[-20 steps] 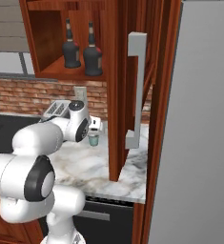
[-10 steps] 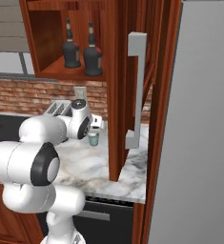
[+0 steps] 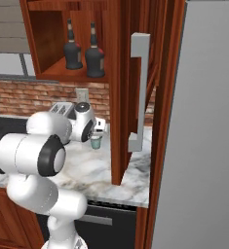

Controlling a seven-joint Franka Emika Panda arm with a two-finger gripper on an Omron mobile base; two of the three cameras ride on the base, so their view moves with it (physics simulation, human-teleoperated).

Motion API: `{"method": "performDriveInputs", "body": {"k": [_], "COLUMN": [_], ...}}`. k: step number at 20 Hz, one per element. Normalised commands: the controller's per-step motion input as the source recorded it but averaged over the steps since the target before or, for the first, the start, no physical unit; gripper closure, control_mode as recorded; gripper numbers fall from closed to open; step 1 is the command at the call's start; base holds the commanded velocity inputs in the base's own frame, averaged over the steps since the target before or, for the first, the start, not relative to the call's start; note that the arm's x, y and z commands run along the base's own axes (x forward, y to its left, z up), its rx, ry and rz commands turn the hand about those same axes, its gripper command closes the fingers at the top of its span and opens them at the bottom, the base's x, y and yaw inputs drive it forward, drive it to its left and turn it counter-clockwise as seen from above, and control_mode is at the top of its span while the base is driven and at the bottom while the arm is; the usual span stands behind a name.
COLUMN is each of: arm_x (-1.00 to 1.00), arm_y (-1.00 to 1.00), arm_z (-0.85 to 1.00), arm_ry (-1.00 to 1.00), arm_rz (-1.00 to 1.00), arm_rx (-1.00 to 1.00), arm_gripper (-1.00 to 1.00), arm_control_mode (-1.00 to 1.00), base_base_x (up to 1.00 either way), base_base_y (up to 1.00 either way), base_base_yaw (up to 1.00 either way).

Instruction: Sort all alcoholic drinks to one cabinet, and non-alcoholic drinks to the other.

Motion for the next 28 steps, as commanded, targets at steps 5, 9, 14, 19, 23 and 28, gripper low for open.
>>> {"method": "performDriveInputs", "body": {"k": [5,9,14,19,23,28], "arm_x": [0.19,0.14,0.08,0.03,0.01,0.05], "arm_y": [0.00,0.01,0.00,0.00,0.00,0.00], "arm_z": [-0.14,-0.14,-0.15,-0.15,-0.11,-0.04], "arm_ry": [0.00,0.00,0.00,0.00,0.00,0.00], "arm_rz": [0.00,0.00,0.00,0.00,0.00,0.00], "arm_rx": [0.00,0.00,0.00,0.00,0.00,0.00], "arm_gripper": [-1.00,-1.00,-1.00,-1.00,-1.00,-1.00], "arm_control_mode": [-1.00,-1.00,-1.00,-1.00,-1.00,-1.00], "base_base_x": [0.00,0.00,0.00,0.00,0.00,0.00], "base_base_y": [0.00,0.00,0.00,0.00,0.00,0.00], "base_base_yaw": [0.00,0.00,0.00,0.00,0.00,0.00]}}
